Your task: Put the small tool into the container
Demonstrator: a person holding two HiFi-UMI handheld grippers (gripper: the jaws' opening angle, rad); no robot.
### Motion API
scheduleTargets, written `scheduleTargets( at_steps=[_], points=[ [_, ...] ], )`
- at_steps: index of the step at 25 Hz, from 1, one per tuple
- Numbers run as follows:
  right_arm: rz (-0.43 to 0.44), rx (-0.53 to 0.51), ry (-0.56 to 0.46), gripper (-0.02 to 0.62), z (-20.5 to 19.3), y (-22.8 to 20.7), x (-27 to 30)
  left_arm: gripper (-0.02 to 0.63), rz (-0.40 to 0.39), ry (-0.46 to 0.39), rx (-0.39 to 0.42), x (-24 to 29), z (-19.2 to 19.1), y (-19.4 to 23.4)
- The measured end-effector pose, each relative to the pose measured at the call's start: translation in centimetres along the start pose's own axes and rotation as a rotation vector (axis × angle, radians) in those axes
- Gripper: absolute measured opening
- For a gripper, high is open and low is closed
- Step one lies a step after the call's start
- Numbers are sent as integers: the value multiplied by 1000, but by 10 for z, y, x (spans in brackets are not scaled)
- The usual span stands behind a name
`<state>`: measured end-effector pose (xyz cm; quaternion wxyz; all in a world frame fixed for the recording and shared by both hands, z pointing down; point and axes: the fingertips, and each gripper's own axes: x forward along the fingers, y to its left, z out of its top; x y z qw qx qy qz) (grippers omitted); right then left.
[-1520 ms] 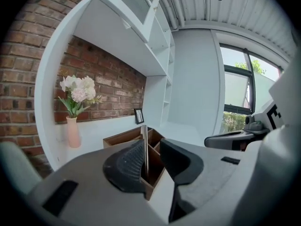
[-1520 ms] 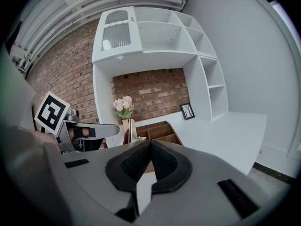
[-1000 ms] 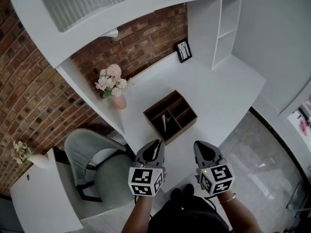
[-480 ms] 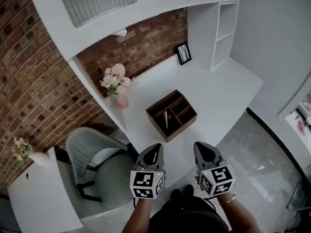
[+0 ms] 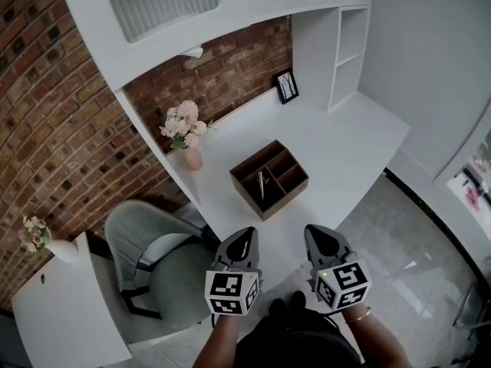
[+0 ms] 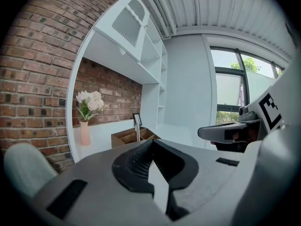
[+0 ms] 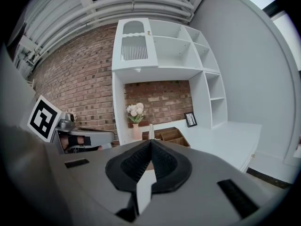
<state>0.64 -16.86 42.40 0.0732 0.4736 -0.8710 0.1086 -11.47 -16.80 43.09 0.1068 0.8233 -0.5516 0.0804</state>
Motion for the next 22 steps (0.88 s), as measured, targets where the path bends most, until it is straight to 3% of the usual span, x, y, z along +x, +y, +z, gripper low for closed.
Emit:
scheduleTargets(
  at_steps=[22],
  points=[
    [10, -4, 7, 2, -1, 0, -1, 9, 3, -9, 2, 2, 5, -5]
  ],
)
